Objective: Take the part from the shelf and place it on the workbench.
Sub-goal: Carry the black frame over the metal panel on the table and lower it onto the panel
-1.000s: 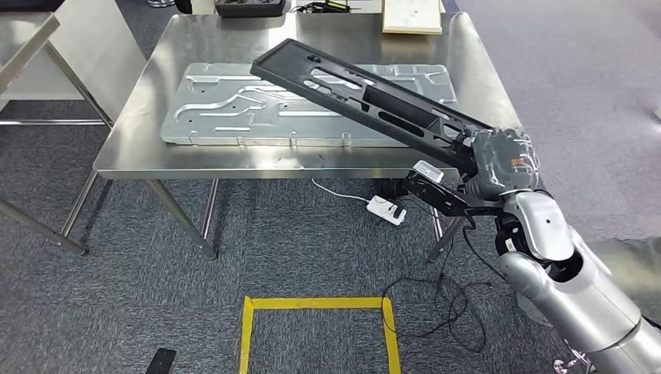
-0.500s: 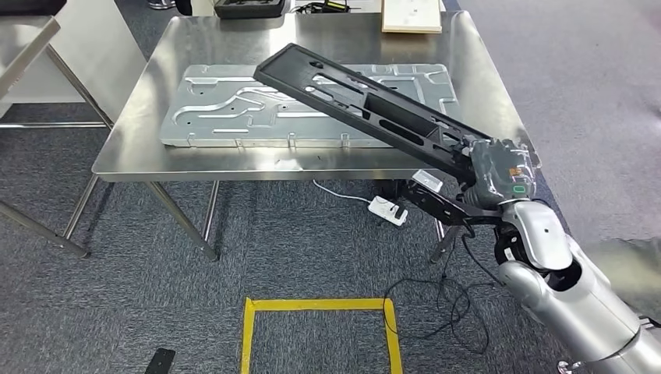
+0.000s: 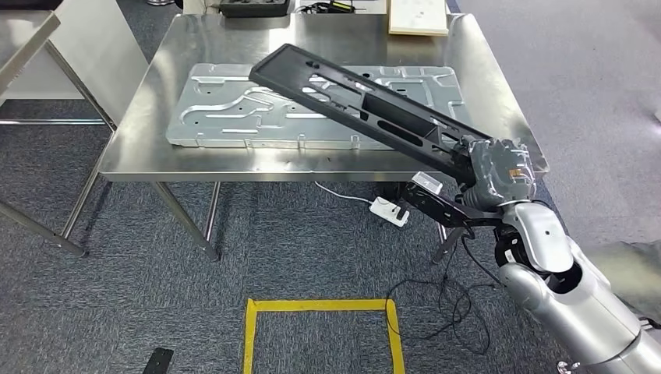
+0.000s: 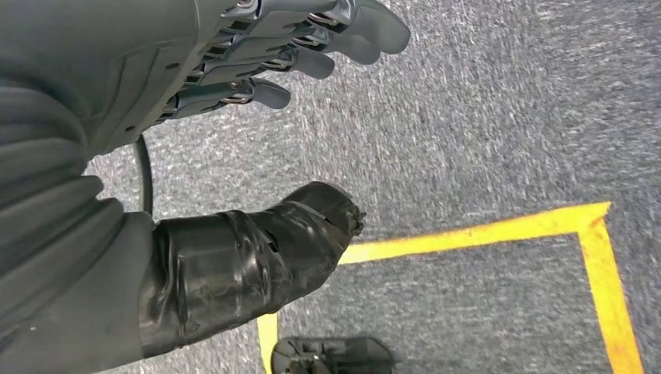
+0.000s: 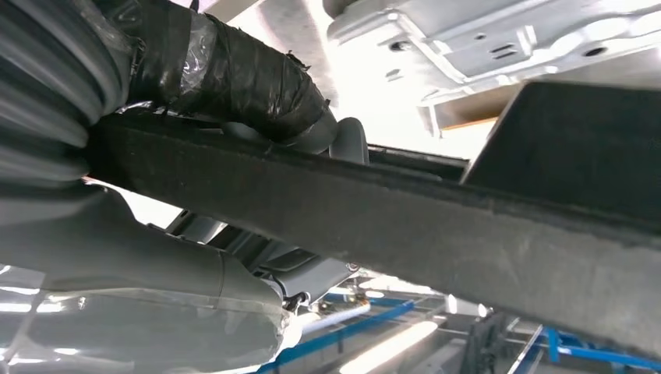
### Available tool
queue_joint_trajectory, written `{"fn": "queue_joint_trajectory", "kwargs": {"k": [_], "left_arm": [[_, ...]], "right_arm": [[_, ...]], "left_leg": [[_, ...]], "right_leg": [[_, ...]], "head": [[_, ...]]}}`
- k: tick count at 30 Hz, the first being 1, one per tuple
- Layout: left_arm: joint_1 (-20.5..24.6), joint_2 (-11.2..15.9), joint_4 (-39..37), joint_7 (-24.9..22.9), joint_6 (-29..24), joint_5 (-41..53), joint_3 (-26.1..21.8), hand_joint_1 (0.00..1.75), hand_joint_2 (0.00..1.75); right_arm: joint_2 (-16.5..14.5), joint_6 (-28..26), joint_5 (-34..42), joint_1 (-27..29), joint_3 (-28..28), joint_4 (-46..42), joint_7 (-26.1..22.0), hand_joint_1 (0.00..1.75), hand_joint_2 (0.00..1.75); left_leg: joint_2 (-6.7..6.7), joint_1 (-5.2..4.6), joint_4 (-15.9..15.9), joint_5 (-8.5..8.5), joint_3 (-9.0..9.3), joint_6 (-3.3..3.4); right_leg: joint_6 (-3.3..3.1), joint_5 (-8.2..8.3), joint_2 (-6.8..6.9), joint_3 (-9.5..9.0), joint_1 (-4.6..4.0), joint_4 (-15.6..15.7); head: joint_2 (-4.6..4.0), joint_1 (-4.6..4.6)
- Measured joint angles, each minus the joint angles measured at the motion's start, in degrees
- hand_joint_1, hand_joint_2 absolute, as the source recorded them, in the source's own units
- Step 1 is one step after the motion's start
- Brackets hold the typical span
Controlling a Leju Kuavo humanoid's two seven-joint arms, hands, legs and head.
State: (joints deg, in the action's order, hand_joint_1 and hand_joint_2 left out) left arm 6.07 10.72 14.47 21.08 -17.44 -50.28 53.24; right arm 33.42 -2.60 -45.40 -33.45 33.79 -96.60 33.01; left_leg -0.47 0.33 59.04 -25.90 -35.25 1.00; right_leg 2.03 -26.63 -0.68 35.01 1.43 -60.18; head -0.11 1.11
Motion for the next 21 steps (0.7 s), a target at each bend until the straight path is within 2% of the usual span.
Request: {"fn": "queue_joint_trajectory", "kwargs": {"k": [2, 4, 5, 6, 7, 9, 10, 11, 12, 14, 16, 17, 19, 20, 21], "left_arm": [[0.05, -0.01, 0.0, 0.01, -0.04, 0.07, 0.0, 0.0, 1.75], [0.07, -0.01, 0.0, -0.04, -0.07, 0.17, 0.0, 0.0, 1.75], [0.05, -0.01, 0.0, -0.07, -0.08, 0.23, 0.0, 0.0, 1.75], [0.02, -0.03, 0.0, -0.09, -0.1, 0.28, 0.0, 0.0, 1.75], [-0.01, -0.06, 0.0, -0.1, -0.12, 0.33, 0.0, 0.0, 1.75], [-0.04, -0.18, 0.0, -0.1, -0.16, 0.38, 0.0, 0.0, 1.75], [-0.01, -0.22, 0.0, -0.1, -0.17, 0.39, 0.0, 0.0, 1.75], [0.01, -0.25, 0.0, -0.13, -0.18, 0.39, 0.0, 0.0, 1.75], [0.0, -0.26, 0.0, -0.18, -0.19, 0.4, 0.0, 0.0, 1.75], [-0.02, -0.26, 0.0, -0.26, -0.19, 0.4, 0.0, 0.0, 1.75], [0.02, -0.28, 0.0, -0.29, -0.19, 0.42, 0.0, 0.0, 1.75], [0.06, -0.28, 0.0, -0.29, -0.2, 0.42, 0.0, 0.0, 1.75], [0.05, -0.31, 0.0, -0.32, -0.2, 0.42, 0.0, 0.0, 1.75], [-0.04, -0.33, 0.0, -0.34, -0.2, 0.41, 0.0, 0.0, 1.75], [-0.14, -0.35, 0.0, -0.36, -0.2, 0.41, 0.0, 0.0, 1.75]], "right_arm": [[0.15, 0.0, 0.0, -0.12, -0.05, 0.01, -0.13, 1.75, 1.75], [0.26, 0.01, 0.0, -0.2, -0.16, 0.01, -0.17, 1.75, 1.75], [0.29, 0.02, 0.01, -0.2, -0.22, 0.02, -0.17, 1.75, 1.75], [0.35, 0.02, 0.01, -0.18, -0.27, 0.03, -0.16, 1.75, 1.75], [0.41, 0.02, 0.02, -0.17, -0.32, 0.04, -0.16, 1.75, 1.75], [0.57, 0.02, 0.02, -0.25, -0.42, 0.05, -0.21, 1.75, 1.75], [0.63, 0.02, 0.02, -0.35, -0.46, 0.04, -0.25, 1.75, 1.75], [0.69, 0.01, 0.05, -0.44, -0.51, 0.03, -0.3, 1.75, 1.75], [0.74, 0.01, 0.09, -0.53, -0.54, 0.02, -0.32, 1.75, 1.75], [0.86, 0.01, 0.16, -0.61, -0.6, 0.01, -0.29, 1.75, 1.75], [0.95, 0.01, 0.17, -0.68, -0.67, 0.01, -0.25, 1.75, 1.75], [0.96, 0.0, 0.17, -0.73, -0.71, 0.01, -0.27, 1.75, 1.75], [0.96, 0.0, 0.17, -0.79, -0.74, 0.01, -0.31, 1.75, 1.75], [0.96, 0.01, 0.17, -0.77, -0.74, 0.02, -0.32, 1.75, 1.75], [0.96, 0.01, 0.17, -0.74, -0.74, 0.02, -0.32, 1.75, 1.75]], "left_leg": [[0.04, 0.01, -0.5, 0.17, 0.42, 0.83], [0.07, -0.31, -0.5, 0.0, 0.52, 1.44], [0.06, -0.5, -0.46, -0.11, 0.56, 1.63], [0.04, -0.69, -0.39, -0.28, 0.66, 1.81], [0.0, -0.86, -0.32, -0.44, 0.8, 1.89], [-0.08, -1.09, -0.15, -0.9, 1.21, 1.85], [-0.1, -1.22, 0.0, -1.12, 1.31, 1.71], [-0.11, -1.29, 0.05, -1.28, 1.35, 1.56], [-0.1, -1.32, 0.01, -1.37, 1.33, 1.38], [-0.07, -1.31, -0.19, -1.54, 1.39, 0.95], [-0.01, -1.25, 1.47, -2.65, 0.79, 0.3], [0.02, -1.14, 3.9, -3.81, -0.41, -0.05], [0.04, -0.7, 11.06, -6.28, -4.36, -0.65], [0.05, -0.45, 13.92, -6.64, -6.3, -0.95], [0.07, -0.2, 15.08, -6.04, -7.47, -1.21]], "right_leg": [[0.06, -2.35, 0.15, 1.95, -0.03, -4.2], [-0.14, -5.24, 0.21, 5.77, -0.25, -11.68], [-0.24, -5.73, 0.22, 7.31, -0.34, -14.36], [-0.39, -5.2, 0.22, 7.98, -0.41, -15.16], [-0.62, -3.71, 0.22, 7.54, -0.51, -13.73], [-1.36, 0.16, 0.23, 4.24, -0.91, -6.5], [-1.65, 1.23, 0.26, 2.62, -1.12, -3.13], [-1.86, 1.69, 0.27, 1.49, -1.28, -0.86], [-1.96, 1.47, 0.27, 1.02, -1.39, 0.01], [-2.14, 1.44, 0.24, 0.62, -1.24, 0.68], [-2.45, 1.47, 0.31, -0.11, -0.97, 1.44], [-2.59, 1.43, 0.38, -0.52, -0.85, 1.73], [-2.74, 1.06, 0.46, -1.05, -0.86, 1.87], [-2.75, 0.79, 0.46, -1.3, -0.84, 1.86], [-2.7, 0.49, 0.44, -1.62, -0.82, 1.84]], "head": [[0.0, -0.1], [0.0, -0.14], [0.0, -0.14], [0.0, -0.13], [0.0, -0.12], [0.0, -0.11], [0.0, -0.09], [0.0, -0.08], [0.0, -0.07], [0.0, -0.08], [0.0, 0.0], [0.0, 0.06], [0.0, 0.14], [0.0, 0.14], [0.0, 0.14]]}}
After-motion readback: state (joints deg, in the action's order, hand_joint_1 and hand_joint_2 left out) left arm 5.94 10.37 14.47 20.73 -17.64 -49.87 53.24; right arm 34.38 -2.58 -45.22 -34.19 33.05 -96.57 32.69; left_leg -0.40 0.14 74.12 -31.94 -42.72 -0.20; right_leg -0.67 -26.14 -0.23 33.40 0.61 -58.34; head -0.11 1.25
